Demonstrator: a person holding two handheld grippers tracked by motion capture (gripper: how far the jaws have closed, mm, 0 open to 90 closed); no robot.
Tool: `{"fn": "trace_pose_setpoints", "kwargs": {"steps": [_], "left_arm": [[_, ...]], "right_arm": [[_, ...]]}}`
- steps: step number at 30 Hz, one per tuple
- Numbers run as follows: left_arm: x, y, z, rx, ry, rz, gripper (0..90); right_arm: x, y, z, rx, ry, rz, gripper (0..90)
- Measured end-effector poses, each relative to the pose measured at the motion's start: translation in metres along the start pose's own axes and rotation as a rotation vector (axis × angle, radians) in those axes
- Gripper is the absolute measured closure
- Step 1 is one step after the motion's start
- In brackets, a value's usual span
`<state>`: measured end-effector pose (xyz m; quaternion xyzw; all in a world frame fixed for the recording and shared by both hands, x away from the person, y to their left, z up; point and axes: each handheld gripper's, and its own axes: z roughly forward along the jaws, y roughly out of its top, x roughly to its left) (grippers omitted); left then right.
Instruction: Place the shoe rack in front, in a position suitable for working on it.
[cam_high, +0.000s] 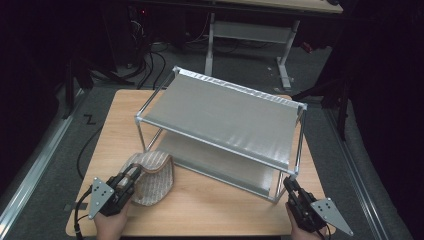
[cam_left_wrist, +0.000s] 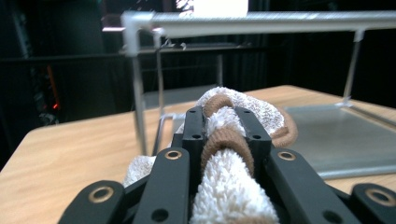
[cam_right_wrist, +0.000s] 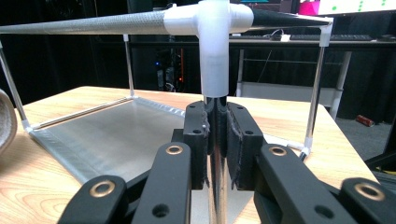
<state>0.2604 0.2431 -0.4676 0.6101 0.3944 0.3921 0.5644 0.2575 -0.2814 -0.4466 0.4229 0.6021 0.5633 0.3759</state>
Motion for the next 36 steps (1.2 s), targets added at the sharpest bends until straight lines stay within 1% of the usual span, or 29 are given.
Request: {"fn": "trace_pose_setpoints", "kwargs": {"steps": [2, 3, 6, 7, 8, 13, 15, 17, 20, 22, 26, 28, 31, 36], "left_arm": [[0.008, -0.006, 0.002, 0.040, 0.016, -0.038, 75.9], [0.011, -0.009, 0.002, 0.073, 0.044, -0.040, 75.8], [0.016, -0.014, 0.003, 0.103, 0.060, -0.053, 75.5], [0.018, -0.016, 0.003, 0.112, 0.058, -0.064, 75.4], [0.018, -0.017, 0.003, 0.118, 0.056, -0.066, 75.2], [0.014, -0.021, -0.001, 0.150, 0.040, -0.054, 74.0], [0.013, -0.022, -0.003, 0.162, 0.034, -0.055, 73.2], [0.013, -0.024, -0.005, 0.176, 0.034, -0.062, 70.9], [0.015, -0.024, -0.010, 0.170, 0.024, -0.077, 61.4], [0.016, -0.024, -0.014, 0.158, 0.021, -0.086, 55.0], [0.019, -0.021, -0.022, 0.132, 0.021, -0.095, 46.7], [0.020, -0.020, -0.025, 0.128, 0.024, -0.091, 44.9], [0.018, -0.018, -0.026, 0.124, 0.024, -0.080, 44.3], [0.017, -0.016, -0.022, 0.123, 0.019, -0.070, 44.7]], "right_arm": [[0.000, 0.000, 0.000, 0.001, -0.001, -0.002, 79.9], [0.000, 0.000, 0.001, 0.002, -0.001, -0.003, 79.9], [-0.001, 0.000, 0.002, 0.001, -0.005, -0.005, 79.8], [-0.002, 0.000, 0.003, -0.001, -0.004, -0.004, 79.7], [-0.002, 0.000, 0.003, -0.001, -0.006, 0.001, 79.7], [-0.005, 0.002, 0.006, -0.007, -0.011, 0.002, 79.0], [-0.006, 0.003, 0.008, -0.013, -0.009, -0.002, 78.5], [-0.006, 0.003, 0.009, -0.015, -0.011, 0.004, 78.4], [-0.008, 0.004, 0.013, -0.022, -0.011, 0.002, 78.1], [-0.008, 0.005, 0.016, -0.020, -0.004, 0.010, 77.9], [-0.007, 0.005, 0.022, -0.021, -0.005, 0.013, 76.8], [-0.007, 0.005, 0.024, -0.021, -0.007, 0.021, 76.7], [-0.007, 0.005, 0.025, -0.021, -0.005, 0.020, 76.3], [-0.006, 0.005, 0.025, -0.013, -0.003, 0.023, 72.7]]}}
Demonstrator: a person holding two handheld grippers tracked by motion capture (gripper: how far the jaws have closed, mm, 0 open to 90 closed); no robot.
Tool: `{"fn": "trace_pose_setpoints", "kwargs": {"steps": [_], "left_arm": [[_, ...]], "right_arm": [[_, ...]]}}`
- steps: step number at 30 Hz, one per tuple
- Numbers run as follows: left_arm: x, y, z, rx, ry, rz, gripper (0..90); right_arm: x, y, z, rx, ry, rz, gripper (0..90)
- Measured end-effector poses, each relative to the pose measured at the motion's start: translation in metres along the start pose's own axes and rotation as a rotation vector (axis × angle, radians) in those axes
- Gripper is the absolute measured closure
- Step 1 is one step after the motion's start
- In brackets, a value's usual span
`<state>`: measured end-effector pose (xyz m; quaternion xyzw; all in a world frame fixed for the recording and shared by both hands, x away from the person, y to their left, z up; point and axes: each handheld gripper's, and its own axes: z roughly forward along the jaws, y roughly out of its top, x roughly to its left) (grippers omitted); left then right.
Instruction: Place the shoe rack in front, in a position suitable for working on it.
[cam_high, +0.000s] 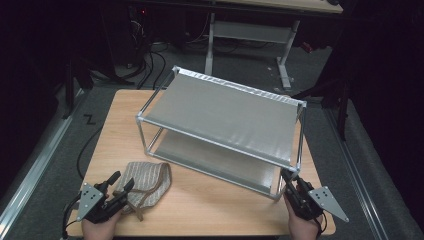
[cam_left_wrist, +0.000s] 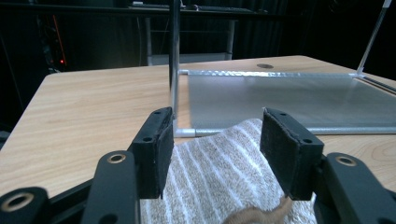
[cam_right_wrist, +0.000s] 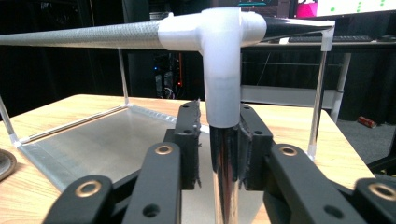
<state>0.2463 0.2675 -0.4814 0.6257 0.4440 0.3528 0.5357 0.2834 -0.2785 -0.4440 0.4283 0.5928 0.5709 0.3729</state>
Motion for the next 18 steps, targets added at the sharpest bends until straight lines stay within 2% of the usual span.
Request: {"fn": "trace_pose_setpoints", "kwargs": {"steps": [6, 10, 14, 18], "left_arm": [[0.001, 0.008, 0.011, -0.002, -0.006, 0.004, 45.2], [0.006, 0.024, 0.020, 0.028, 0.017, -0.001, 45.9], [0.012, 0.034, 0.024, 0.016, 0.023, -0.008, 46.6], [0.016, 0.045, 0.035, -0.009, 0.016, -0.005, 47.2]], "right_arm": [[0.000, -0.003, -0.004, 0.024, 0.004, 0.003, 66.1], [0.000, -0.007, -0.007, 0.055, 0.002, -0.001, 62.4], [0.001, -0.011, -0.010, 0.080, -0.002, -0.009, 62.0], [0.001, -0.011, -0.014, 0.088, -0.010, -0.012, 62.5]]}}
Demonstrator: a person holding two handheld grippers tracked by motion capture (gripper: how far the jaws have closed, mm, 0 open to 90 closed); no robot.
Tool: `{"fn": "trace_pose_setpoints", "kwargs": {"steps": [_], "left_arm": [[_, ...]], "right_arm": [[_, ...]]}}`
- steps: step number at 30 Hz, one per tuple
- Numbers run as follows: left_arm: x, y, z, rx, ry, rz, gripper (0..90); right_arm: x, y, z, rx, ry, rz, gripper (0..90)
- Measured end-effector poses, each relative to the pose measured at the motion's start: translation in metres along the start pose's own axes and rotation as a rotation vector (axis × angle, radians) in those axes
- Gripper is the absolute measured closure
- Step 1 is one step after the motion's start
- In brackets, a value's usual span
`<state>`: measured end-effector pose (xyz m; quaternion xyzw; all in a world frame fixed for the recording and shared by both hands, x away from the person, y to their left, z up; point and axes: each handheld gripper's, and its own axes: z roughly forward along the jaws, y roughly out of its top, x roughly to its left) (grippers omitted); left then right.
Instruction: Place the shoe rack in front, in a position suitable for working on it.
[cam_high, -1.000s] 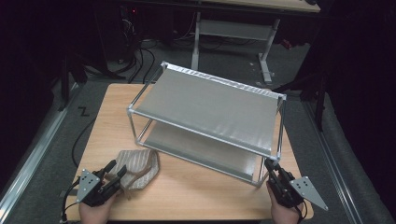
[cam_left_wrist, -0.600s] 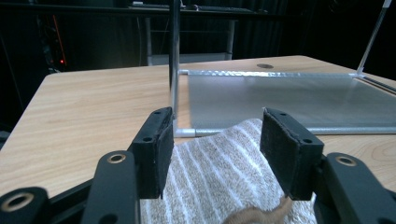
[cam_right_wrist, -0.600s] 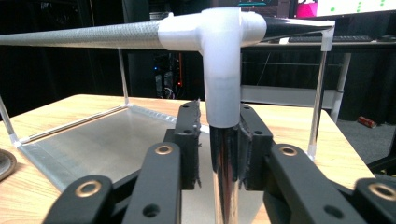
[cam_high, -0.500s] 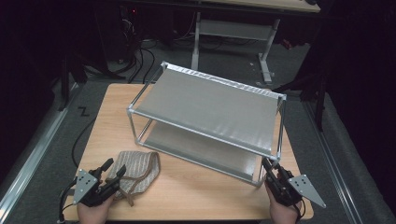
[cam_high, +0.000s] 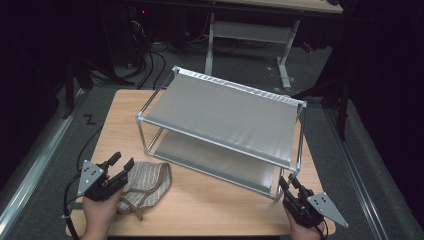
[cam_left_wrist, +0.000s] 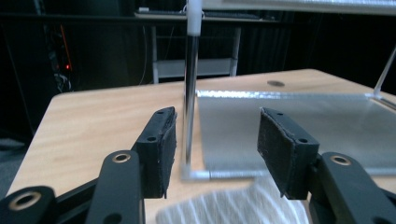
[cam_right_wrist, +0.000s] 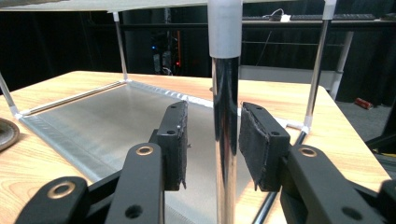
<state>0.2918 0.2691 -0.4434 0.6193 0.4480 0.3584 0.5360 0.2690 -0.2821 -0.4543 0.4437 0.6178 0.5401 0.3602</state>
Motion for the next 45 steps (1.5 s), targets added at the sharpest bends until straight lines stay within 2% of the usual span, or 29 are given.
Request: {"fn": "trace_pose_setpoints", "kwargs": {"steps": [8, 12, 15, 19, 22, 25, 26, 31, 35, 39, 45], "left_arm": [[0.001, 0.015, 0.035, 0.007, -0.016, 0.038, 49.4], [0.001, 0.022, 0.051, 0.008, 0.002, 0.066, 51.0], [0.005, 0.028, 0.063, 0.005, 0.005, 0.036, 53.0], [0.007, 0.034, 0.080, 0.022, 0.008, 0.029, 54.8], [0.009, 0.036, 0.090, 0.035, 0.030, 0.026, 63.2], [0.011, 0.035, 0.090, 0.027, 0.051, 0.020, 78.6], [0.011, 0.033, 0.088, 0.021, 0.049, 0.027, 79.9], [0.008, 0.026, 0.071, -0.009, 0.043, 0.038, 80.7], [0.006, 0.024, 0.059, -0.009, 0.031, 0.050, 80.8], [0.004, 0.021, 0.048, -0.011, 0.021, 0.050, 80.9], [-0.007, 0.019, 0.040, -0.013, -0.009, 0.051, 80.8]], "right_arm": [[0.001, -0.004, -0.004, 0.023, -0.009, -0.003, 67.7], [0.002, -0.005, -0.005, 0.034, -0.017, -0.016, 72.8], [0.002, -0.006, -0.005, 0.038, -0.026, -0.012, 75.8], [0.004, -0.006, -0.005, 0.044, -0.045, -0.021, 79.3], [0.005, -0.006, -0.004, 0.045, -0.053, -0.030, 80.1], [0.005, -0.005, -0.002, 0.048, -0.062, -0.029, 80.3], [0.004, -0.005, -0.002, 0.049, -0.067, -0.027, 80.3], [-0.001, -0.002, 0.006, 0.065, -0.085, -0.016, 80.2], [-0.008, 0.001, 0.019, 0.067, -0.100, -0.006, 80.1], [-0.015, 0.006, 0.035, 0.079, -0.124, -0.031, 80.5], [-0.029, 0.012, 0.062, 0.090, -0.176, -0.026, 80.6]]}}
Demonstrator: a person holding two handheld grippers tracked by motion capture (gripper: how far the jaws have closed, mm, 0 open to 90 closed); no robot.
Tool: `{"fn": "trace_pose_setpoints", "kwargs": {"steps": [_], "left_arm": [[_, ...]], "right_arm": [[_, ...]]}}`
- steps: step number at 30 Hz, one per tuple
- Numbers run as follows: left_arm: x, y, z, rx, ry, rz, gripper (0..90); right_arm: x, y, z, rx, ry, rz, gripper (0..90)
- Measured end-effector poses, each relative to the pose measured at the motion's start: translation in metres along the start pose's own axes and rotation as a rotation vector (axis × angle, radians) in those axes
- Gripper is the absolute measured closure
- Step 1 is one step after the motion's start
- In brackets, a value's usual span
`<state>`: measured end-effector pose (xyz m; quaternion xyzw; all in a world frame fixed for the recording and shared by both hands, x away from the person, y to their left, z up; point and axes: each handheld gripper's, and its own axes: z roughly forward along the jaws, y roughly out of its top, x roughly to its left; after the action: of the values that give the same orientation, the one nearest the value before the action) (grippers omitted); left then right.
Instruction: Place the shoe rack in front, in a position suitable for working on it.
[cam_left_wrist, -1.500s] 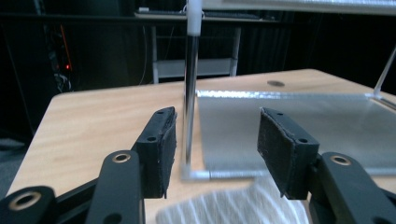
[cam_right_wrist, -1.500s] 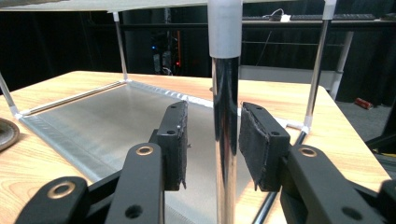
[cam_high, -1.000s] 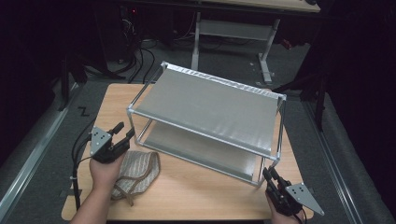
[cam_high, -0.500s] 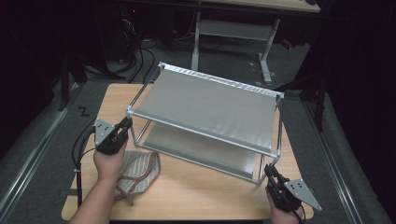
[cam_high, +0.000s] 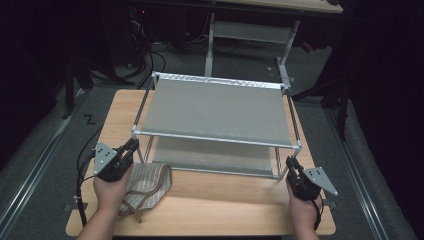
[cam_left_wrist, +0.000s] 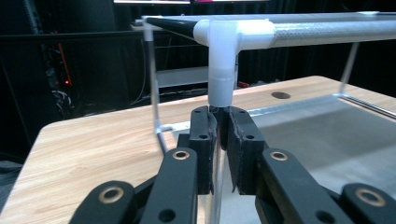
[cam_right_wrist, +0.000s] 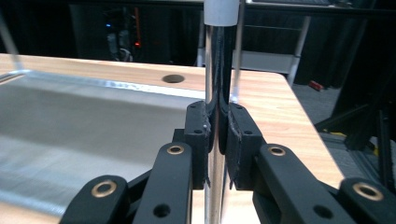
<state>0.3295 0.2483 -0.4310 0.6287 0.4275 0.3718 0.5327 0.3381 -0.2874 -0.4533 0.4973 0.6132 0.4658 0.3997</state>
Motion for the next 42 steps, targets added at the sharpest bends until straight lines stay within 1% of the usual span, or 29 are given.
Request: {"fn": "trace_pose_setpoints", "kwargs": {"steps": [3, 4, 6, 9, 11, 12, 13, 15, 17, 18, 19, 22, 25, 27, 28, 29, 31, 37, 41, 42], "left_arm": [[-0.006, 0.000, 0.001, 0.001, -0.015, 0.003, 80.8], [-0.009, 0.001, 0.002, 0.001, -0.020, 0.002, 80.9], [-0.012, 0.001, 0.002, 0.000, -0.027, 0.003, 80.8], [-0.018, 0.000, 0.001, -0.002, -0.038, 0.007, 80.8], [-0.020, -0.001, -0.001, -0.011, -0.046, 0.013, 80.8], [-0.019, -0.003, -0.003, -0.018, -0.052, 0.016, 80.8], [-0.018, -0.004, -0.004, -0.022, -0.052, 0.008, 80.8], [-0.018, -0.004, -0.005, -0.021, -0.047, 0.005, 80.8], [-0.020, -0.004, -0.006, -0.019, -0.041, 0.004, 80.8], [-0.020, -0.004, -0.006, -0.018, -0.042, 0.001, 80.8], [-0.020, -0.004, -0.006, -0.018, -0.044, -0.001, 80.8], [-0.022, -0.003, -0.006, -0.016, -0.046, 0.005, 80.8], [-0.022, -0.004, -0.005, -0.018, -0.047, 0.004, 80.8], [-0.021, -0.004, -0.005, -0.018, -0.048, 0.007, 80.7], [-0.022, -0.004, -0.005, -0.018, -0.048, 0.006, 80.7], [-0.022, -0.003, -0.006, -0.017, -0.047, 0.006, 80.7], [-0.022, -0.003, -0.006, -0.015, -0.046, 0.009, 80.7], [-0.022, -0.003, -0.006, -0.016, -0.045, 0.008, 80.7], [-0.022, -0.003, -0.005, -0.017, -0.045, 0.006, 80.8], [-0.022, -0.003, -0.005, -0.017, -0.045, 0.005, 80.7]], "right_arm": [[-0.007, 0.004, 0.012, 0.007, -0.031, 0.010, 80.6], [-0.009, 0.005, 0.015, 0.009, -0.035, 0.015, 80.6], [-0.013, 0.007, 0.021, 0.015, -0.059, 0.012, 80.6], [-0.017, 0.008, 0.027, 0.016, -0.075, 0.012, 80.3], [-0.021, 0.008, 0.028, 0.017, -0.069, 0.020, 77.7], [-0.022, 0.008, 0.028, 0.019, -0.065, 0.021, 76.5], [-0.021, 0.007, 0.025, 0.017, -0.055, 0.022, 73.9], [-0.020, 0.005, 0.021, 0.011, -0.042, 0.018, 70.0], [-0.015, 0.002, 0.014, 0.003, -0.038, -0.005, 65.5], [-0.014, 0.001, 0.011, 0.001, -0.043, -0.011, 64.7], [-0.014, -0.001, 0.007, -0.002, -0.041, -0.004, 64.5], [-0.014, -0.006, -0.005, -0.020, -0.028, 0.014, 64.7], [-0.010, -0.009, -0.012, -0.024, -0.008, -0.006, 65.0], [-0.008, -0.009, -0.015, -0.026, 0.002, -0.014, 65.0], [-0.009, -0.008, -0.015, -0.029, 0.000, -0.016, 64.9], [-0.009, -0.007, -0.015, -0.031, -0.012, -0.011, 65.4], [-0.014, -0.005, -0.014, -0.036, -0.030, 0.005, 69.4], [-0.019, -0.002, -0.005, -0.015, -0.060, 0.001, 80.3], [-0.020, 0.000, 0.003, -0.010, -0.065, 0.008, 80.7], [-0.021, 0.001, 0.005, -0.010, -0.066, 0.003, 80.7]]}}
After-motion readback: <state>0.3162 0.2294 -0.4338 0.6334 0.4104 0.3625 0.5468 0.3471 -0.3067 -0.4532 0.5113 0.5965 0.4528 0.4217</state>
